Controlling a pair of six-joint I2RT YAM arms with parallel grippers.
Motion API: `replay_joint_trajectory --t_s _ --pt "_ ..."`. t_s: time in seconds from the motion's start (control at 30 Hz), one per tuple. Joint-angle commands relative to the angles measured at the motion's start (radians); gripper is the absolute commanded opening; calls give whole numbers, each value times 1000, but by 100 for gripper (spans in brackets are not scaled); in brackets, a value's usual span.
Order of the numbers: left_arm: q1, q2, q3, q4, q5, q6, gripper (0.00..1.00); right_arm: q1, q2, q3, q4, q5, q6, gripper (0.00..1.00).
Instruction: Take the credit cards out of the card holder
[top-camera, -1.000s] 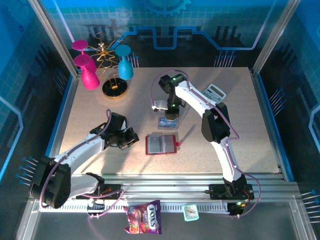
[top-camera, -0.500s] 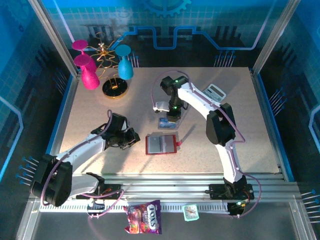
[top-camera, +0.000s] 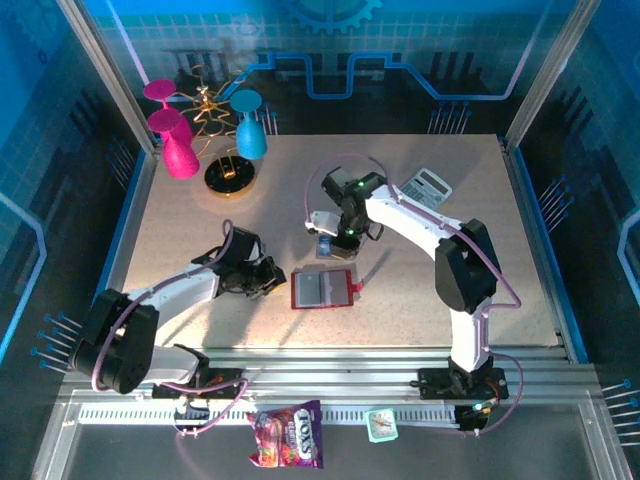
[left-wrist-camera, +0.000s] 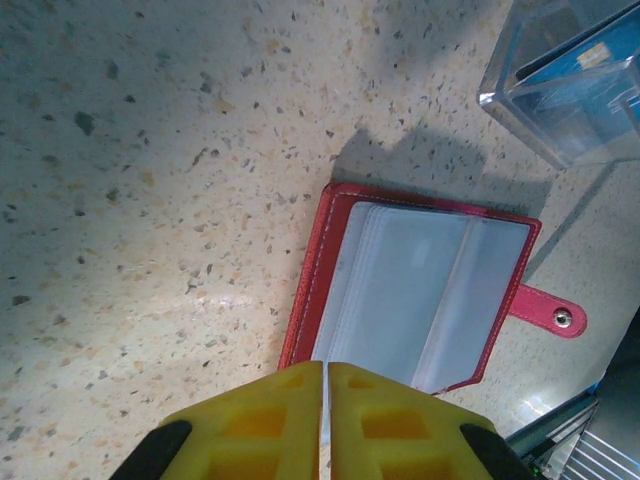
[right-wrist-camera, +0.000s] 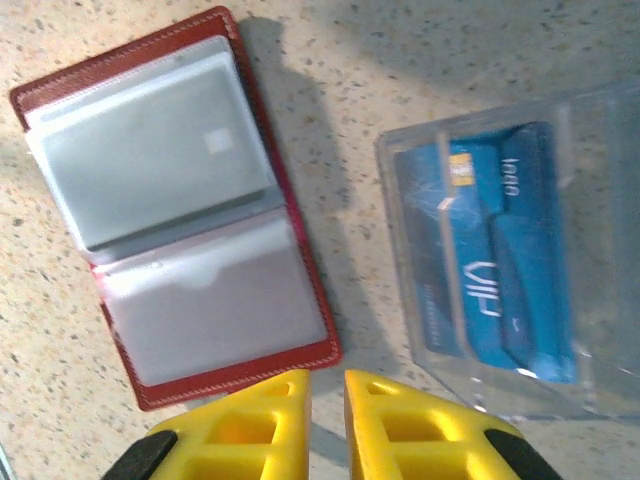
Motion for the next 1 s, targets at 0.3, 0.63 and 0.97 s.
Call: replay_joint_trajectory --t_s 0.3,0.63,0.97 --pt "-63 119 61 47 21 -22 10 90 -136 -265 305 -82 472 19" --pt "-80 159 85 24 10 -1 9 88 -294 -532 661 -134 884 19" --pt "-101 138 69 -1 -25 0 7 59 -281 -640 825 -260 1249 17"
